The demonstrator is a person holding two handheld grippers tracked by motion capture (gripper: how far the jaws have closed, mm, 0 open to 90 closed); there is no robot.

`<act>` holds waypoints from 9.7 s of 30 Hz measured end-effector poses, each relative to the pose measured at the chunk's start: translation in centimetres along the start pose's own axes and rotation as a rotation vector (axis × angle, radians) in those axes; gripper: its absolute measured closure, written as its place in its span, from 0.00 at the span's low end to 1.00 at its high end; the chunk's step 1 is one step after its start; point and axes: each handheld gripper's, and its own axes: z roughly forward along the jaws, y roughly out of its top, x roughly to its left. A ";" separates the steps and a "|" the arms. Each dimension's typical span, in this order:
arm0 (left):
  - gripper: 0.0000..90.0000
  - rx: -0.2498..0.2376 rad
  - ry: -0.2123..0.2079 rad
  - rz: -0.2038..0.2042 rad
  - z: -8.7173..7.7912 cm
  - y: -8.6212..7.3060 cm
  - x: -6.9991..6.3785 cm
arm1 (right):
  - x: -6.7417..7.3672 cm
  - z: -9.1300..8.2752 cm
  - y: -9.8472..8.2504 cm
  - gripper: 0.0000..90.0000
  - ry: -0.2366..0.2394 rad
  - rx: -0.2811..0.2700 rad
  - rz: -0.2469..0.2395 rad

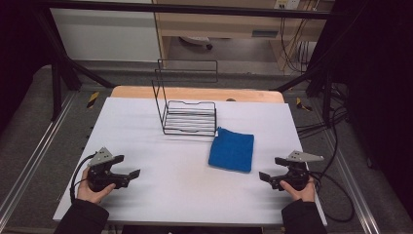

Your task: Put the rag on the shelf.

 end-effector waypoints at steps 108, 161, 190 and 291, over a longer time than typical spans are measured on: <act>0.12 0.033 0.030 0.022 0.2 -0.3 -0.2 | 13.6 9.2 4.0 0.97 0.273 0.247 -0.351; 0.12 0.047 0.034 0.035 0.4 -0.3 -0.4 | 5.4 3.5 1.2 0.97 -0.139 0.253 0.053; 0.12 0.054 0.033 0.042 0.6 -0.3 -0.6 | 8.6 7.1 6.7 0.44 -0.035 0.077 -0.120; 0.10 0.112 -0.009 0.058 5.4 5.4 -5.6 | 6.5 7.1 3.1 0.04 -0.028 0.070 -0.029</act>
